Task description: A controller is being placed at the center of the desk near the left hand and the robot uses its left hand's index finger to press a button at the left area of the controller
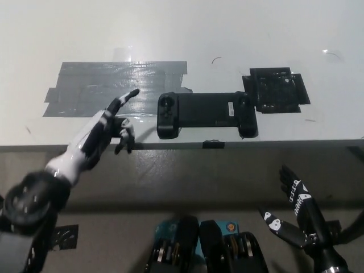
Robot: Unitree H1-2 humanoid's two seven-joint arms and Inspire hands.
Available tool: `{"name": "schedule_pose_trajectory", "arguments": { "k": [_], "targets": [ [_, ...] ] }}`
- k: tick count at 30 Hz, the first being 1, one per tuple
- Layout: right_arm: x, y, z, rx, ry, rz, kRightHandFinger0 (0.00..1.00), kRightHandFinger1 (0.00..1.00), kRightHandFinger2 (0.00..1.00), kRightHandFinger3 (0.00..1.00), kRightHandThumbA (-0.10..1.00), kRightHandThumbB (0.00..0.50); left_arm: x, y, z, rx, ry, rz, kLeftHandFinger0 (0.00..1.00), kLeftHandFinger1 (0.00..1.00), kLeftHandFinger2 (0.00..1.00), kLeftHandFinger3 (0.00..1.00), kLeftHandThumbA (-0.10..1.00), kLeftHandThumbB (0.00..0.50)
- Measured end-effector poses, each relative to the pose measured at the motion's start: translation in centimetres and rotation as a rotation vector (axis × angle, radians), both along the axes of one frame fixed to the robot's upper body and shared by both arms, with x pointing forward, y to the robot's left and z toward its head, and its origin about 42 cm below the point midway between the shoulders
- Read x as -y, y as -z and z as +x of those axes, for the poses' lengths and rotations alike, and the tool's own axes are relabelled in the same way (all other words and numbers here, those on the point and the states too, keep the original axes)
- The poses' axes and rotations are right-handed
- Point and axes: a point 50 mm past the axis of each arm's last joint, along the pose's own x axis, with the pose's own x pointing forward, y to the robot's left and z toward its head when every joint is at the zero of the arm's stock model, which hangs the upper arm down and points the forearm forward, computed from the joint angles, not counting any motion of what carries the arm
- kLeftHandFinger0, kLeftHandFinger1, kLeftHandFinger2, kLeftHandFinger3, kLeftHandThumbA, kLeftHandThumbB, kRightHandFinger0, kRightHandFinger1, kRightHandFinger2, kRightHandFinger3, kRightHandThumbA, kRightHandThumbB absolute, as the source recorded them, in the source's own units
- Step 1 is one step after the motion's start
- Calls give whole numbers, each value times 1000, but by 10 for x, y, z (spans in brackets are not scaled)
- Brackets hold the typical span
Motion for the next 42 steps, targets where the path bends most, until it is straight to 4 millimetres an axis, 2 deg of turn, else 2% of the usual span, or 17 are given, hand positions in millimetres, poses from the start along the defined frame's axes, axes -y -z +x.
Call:
{"name": "schedule_pose_trajectory", "arguments": {
  "k": [2, 3, 8, 13, 18, 22, 28, 37, 42],
  "targets": [
    [0, 0, 0, 1, 0, -2, 1000, 1000, 1000, 1000, 675, 221, 1, -4, 18, -69, 34, 26, 52, 0, 184, 1000, 1000, 357],
    [1, 0, 0, 2, 0, -4, 1000, 1000, 1000, 1000, 676, 232, 2, -6, 24, -97, 53, 39, 5, 0, 173, 1000, 1000, 374],
    [2, -2, 1, 8, -2, -15, 1000, 1000, 1000, 1000, 685, 230, 11, -13, 46, -226, 141, 102, 0, 0, 126, 1000, 1000, 436],
    [5, -4, 3, 15, -4, -36, 1000, 1000, 1000, 1000, 697, 229, 16, -20, 56, -294, 210, 183, 0, 0, 126, 1000, 1000, 435],
    [7, -6, 4, 20, -9, -45, 1000, 1000, 1000, 1000, 700, 213, 19, -22, 59, -330, 259, 236, 0, 0, 131, 1000, 1000, 442],
    [6, -7, 5, 24, -12, -47, 1000, 1000, 1000, 1000, 716, 225, 21, -20, 58, -348, 280, 248, 0, 0, 141, 1000, 1000, 454],
    [6, -10, 6, 31, -18, -47, 1000, 1000, 1000, 1000, 704, 216, 22, -17, 58, -362, 291, 253, 0, 0, 137, 1000, 1000, 464],
    [5, -10, 6, 32, -20, -47, 1000, 1000, 1000, 1000, 696, 210, 17, -13, 60, -386, 281, 249, 0, 0, 101, 1000, 1000, 436],
    [5, -11, 7, 33, -21, -48, 1000, 1000, 1000, 1000, 701, 209, 13, -12, 63, -397, 264, 241, 0, 0, 77, 1000, 1000, 442]
  ]
}}
